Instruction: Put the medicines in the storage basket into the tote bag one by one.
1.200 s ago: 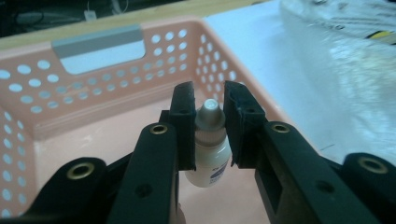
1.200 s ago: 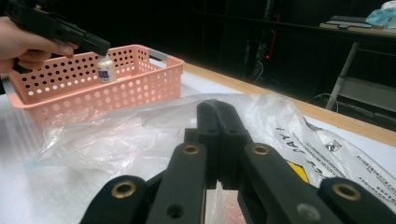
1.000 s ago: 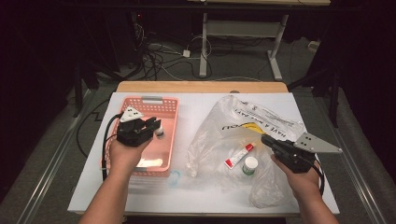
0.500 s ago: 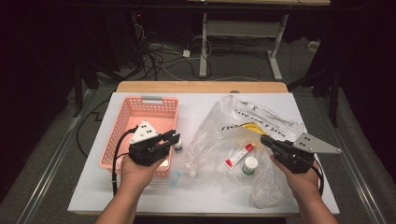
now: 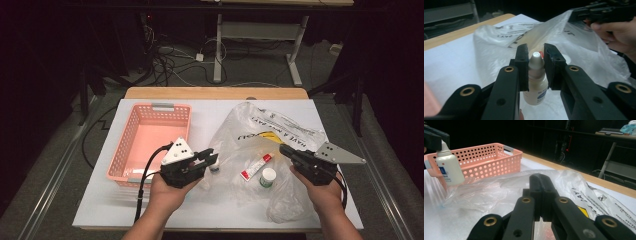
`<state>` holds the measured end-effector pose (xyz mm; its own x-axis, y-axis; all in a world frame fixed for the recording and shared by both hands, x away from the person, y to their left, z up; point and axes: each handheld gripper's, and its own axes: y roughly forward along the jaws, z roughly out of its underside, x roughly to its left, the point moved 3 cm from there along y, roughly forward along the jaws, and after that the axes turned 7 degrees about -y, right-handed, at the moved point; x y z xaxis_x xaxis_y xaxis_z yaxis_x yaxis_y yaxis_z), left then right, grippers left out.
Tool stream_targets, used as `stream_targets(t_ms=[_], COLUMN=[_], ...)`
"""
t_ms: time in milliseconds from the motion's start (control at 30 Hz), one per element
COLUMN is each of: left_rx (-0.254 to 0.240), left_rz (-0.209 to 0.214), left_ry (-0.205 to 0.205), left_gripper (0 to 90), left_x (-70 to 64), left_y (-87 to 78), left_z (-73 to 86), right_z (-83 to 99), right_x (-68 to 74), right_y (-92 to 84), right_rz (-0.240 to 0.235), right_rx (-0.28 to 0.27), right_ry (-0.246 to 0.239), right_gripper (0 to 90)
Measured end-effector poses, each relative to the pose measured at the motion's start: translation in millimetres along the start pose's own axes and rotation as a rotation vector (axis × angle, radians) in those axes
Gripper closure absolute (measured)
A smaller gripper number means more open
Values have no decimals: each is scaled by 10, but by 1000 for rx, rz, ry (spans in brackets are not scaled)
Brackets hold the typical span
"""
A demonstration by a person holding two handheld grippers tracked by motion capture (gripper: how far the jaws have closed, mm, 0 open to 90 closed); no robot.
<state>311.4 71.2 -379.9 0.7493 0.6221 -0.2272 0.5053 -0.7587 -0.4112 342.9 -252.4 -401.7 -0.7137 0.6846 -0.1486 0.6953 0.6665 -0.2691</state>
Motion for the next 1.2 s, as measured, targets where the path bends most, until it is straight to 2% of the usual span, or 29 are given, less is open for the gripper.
stream_targets(t_ms=[133,567,967,1200], left_rx=[10,41,53,56], left_rz=[32,44,-2,-40], left_ry=[22,46,61,75], left_gripper=[731,731,731,730], left_x=[-125,-314,-335,-306], left_y=[149,670,1111,1335], left_z=[-15,33,58,35], right_z=[-2,-4,-4,-17], right_x=[0,18,26,-4], right_y=[1,9,56,77], right_rz=[1,-2,-9,-9], right_rx=[0,0,6,-8], right_ry=[0,2,12,19], right_gripper=[900,900,900,900])
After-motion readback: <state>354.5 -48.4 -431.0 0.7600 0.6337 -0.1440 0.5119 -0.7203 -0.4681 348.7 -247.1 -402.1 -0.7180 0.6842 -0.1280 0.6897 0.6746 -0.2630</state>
